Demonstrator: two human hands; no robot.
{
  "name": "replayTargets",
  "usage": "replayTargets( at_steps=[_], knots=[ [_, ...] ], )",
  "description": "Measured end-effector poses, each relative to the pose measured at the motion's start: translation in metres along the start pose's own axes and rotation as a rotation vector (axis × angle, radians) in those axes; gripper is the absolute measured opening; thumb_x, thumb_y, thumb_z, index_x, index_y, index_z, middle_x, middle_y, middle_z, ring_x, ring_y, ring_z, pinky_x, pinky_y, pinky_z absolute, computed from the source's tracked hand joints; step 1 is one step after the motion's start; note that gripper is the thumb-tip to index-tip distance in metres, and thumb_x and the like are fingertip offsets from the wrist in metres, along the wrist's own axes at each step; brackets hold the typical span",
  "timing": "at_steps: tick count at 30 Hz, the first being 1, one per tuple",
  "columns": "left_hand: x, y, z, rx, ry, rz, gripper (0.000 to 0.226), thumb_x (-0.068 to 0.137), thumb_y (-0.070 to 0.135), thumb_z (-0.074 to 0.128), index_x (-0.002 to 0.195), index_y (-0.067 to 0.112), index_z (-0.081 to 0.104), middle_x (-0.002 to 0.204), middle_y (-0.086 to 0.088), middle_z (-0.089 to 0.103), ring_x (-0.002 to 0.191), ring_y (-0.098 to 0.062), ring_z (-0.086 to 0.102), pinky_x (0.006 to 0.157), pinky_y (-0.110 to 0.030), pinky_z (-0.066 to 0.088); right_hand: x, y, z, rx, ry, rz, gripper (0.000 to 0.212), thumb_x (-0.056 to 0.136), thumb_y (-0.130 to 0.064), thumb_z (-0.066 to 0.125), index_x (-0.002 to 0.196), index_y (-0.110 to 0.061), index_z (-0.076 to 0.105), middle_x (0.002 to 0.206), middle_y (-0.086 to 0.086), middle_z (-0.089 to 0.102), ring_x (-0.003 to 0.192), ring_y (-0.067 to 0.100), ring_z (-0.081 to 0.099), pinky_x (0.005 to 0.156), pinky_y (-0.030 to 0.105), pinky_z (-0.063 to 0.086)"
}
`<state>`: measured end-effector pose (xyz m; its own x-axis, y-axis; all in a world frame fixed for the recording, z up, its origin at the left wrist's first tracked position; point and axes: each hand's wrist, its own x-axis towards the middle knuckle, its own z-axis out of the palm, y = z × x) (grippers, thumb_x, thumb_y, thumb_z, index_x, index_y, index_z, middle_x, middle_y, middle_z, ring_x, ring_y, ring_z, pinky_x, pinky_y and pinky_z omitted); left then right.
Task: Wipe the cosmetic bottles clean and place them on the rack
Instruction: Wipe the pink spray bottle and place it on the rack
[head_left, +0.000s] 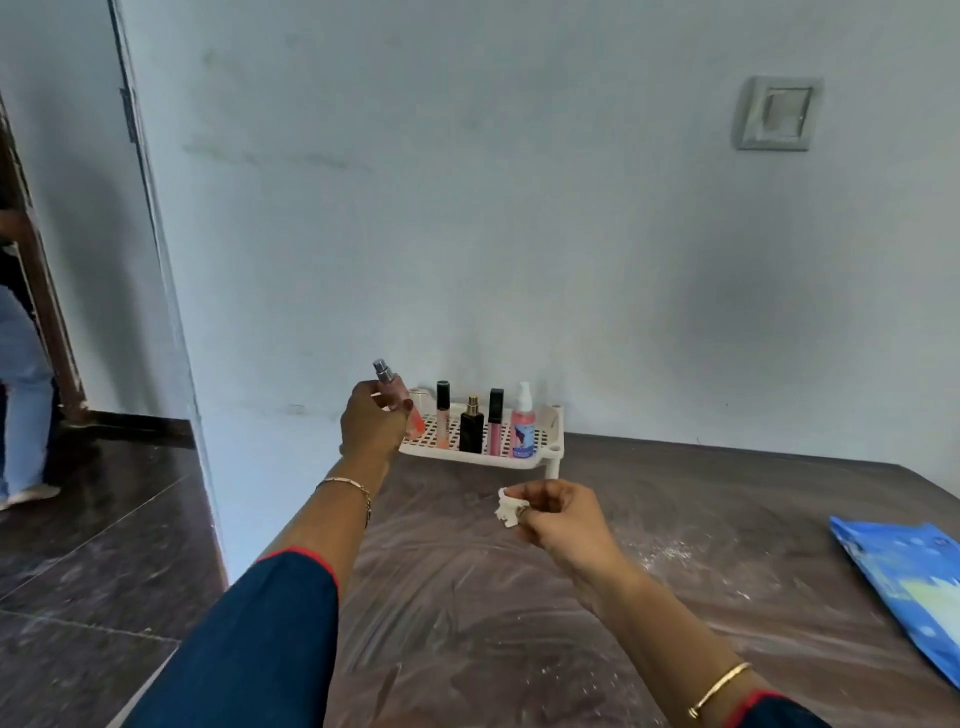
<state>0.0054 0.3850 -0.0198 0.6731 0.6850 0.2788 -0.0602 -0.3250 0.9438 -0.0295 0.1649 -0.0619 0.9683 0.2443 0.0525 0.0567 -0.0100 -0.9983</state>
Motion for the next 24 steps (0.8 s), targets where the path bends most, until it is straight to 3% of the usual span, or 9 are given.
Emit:
replayTargets(
  at_steps=[4,10,15,24],
  knots=[
    [0.032,-0.014,0.013,0.147,-0.022,0.03,0.039,0.083,0.024,0.071,0.118,0.016,0.054,0.119,-0.003,0.065,0.111,-0.027,0.059,0.098,-0.046,0.042,0.022,0.011,0.005,0.016,0.005,0.041,0.027,0.085,0.013,0.054,0.089,-0.008,0.071,0.091,0.013,0.073,0.085,0.019,0.067,0.075,0.027,0.055],
    [0.055,-0.03,0.03,0.375,-0.024,0.088,0.037,0.081,0.037,0.071,0.112,0.022,0.056,0.114,0.004,0.067,0.11,-0.025,0.059,0.085,-0.036,0.033,0.042,0.023,0.008,0.057,0.015,0.091,0.024,0.086,0.01,0.056,0.094,-0.006,0.071,0.093,0.01,0.073,0.089,0.017,0.068,0.065,0.018,0.054],
    [0.059,-0.04,0.039,0.519,-0.09,0.087,0.041,0.08,0.036,0.07,0.117,0.023,0.056,0.116,0.002,0.067,0.111,-0.025,0.057,0.088,-0.037,0.032,0.051,0.03,0.007,0.092,0.036,0.118,0.022,0.085,0.01,0.056,0.094,-0.004,0.071,0.094,0.012,0.073,0.086,0.017,0.068,0.072,0.023,0.056],
    [0.057,-0.038,0.033,0.505,-0.131,0.069,0.054,0.074,0.036,0.076,0.12,0.02,0.054,0.121,0.002,0.064,0.115,-0.025,0.055,0.09,-0.039,0.032,0.055,0.028,0.002,0.118,0.028,0.116,0.024,0.084,0.011,0.056,0.091,-0.006,0.071,0.095,0.014,0.073,0.093,0.023,0.069,0.08,0.029,0.056]
  ],
)
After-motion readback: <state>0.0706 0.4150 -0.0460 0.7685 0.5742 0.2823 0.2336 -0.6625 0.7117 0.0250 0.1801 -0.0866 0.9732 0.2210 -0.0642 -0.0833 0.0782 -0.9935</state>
